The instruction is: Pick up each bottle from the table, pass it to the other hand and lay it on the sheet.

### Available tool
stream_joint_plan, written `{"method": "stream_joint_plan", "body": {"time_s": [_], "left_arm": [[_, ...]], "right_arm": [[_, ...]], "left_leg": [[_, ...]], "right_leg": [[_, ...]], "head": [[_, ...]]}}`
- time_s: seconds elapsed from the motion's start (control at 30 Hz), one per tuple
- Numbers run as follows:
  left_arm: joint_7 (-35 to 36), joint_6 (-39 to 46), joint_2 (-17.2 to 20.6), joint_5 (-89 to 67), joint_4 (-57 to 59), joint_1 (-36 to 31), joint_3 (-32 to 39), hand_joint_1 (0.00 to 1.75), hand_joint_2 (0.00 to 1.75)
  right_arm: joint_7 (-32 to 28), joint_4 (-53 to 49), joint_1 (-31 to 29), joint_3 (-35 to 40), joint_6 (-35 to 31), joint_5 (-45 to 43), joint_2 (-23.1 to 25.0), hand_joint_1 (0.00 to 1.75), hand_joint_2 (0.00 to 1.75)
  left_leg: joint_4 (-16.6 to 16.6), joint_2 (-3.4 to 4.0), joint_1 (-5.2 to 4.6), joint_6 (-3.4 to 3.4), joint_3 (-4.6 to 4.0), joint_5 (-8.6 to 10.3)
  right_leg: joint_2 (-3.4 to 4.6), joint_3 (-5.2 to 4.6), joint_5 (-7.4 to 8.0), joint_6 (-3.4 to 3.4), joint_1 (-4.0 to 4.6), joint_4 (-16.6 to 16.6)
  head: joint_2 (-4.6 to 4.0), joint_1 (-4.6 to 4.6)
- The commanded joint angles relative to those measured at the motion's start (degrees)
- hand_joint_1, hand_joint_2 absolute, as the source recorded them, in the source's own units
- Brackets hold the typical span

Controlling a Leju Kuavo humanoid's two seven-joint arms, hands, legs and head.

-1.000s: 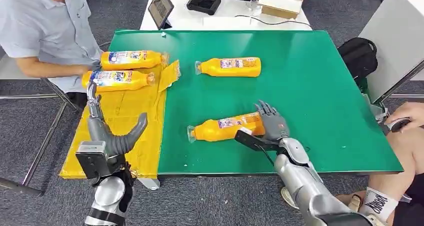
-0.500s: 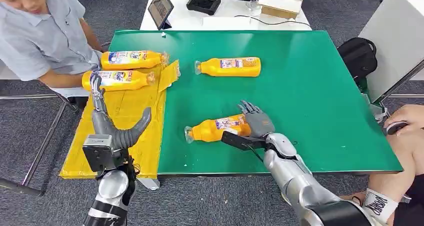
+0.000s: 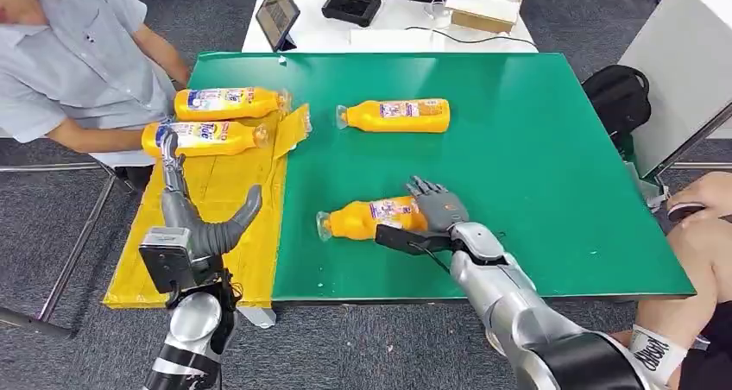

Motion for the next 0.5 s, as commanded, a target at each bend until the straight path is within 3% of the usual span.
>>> {"method": "stream_joint_plan", "body": {"time_s": [0.03, 0.37, 0.5], "left_arm": [[0.5, -0.5, 1.6, 0.4, 2.8, -0.8, 0.7, 0.0, 1.75], [0.9, -1.5, 1.7, 0.5, 3.0, -0.8, 1.0, 0.0, 1.75], [0.9, -1.7, 1.7, 0.5, 3.0, -0.6, 1.2, 0.0, 1.75]], "right_arm": [[7.5, 6.7, -4.2, 5.9, 7.0, 3.1, -1.0, 1.75, 1.75], [7.6, 6.6, -4.3, 5.0, 9.0, 2.3, -0.7, 1.73, 1.75], [3.5, 5.2, -2.9, 2.3, 6.7, -0.8, -0.7, 1.75, 1.75]], "left_leg": [[-0.1, -0.05, 0.01, 0.04, 0.18, -0.03], [-0.1, -0.05, 0.03, 0.04, 0.32, -0.04], [-0.1, -0.04, 0.08, 0.07, 0.46, -0.08]], "right_leg": [[-0.1, 0.21, -0.04, -0.13, 0.04, -0.1], [-0.11, 0.36, -0.06, -0.19, 0.07, -0.1], [-0.13, 0.52, -0.08, -0.27, 0.14, -0.2]], "head": [[0.0, 0.02], [0.0, -0.02], [0.0, 0.0]]}}
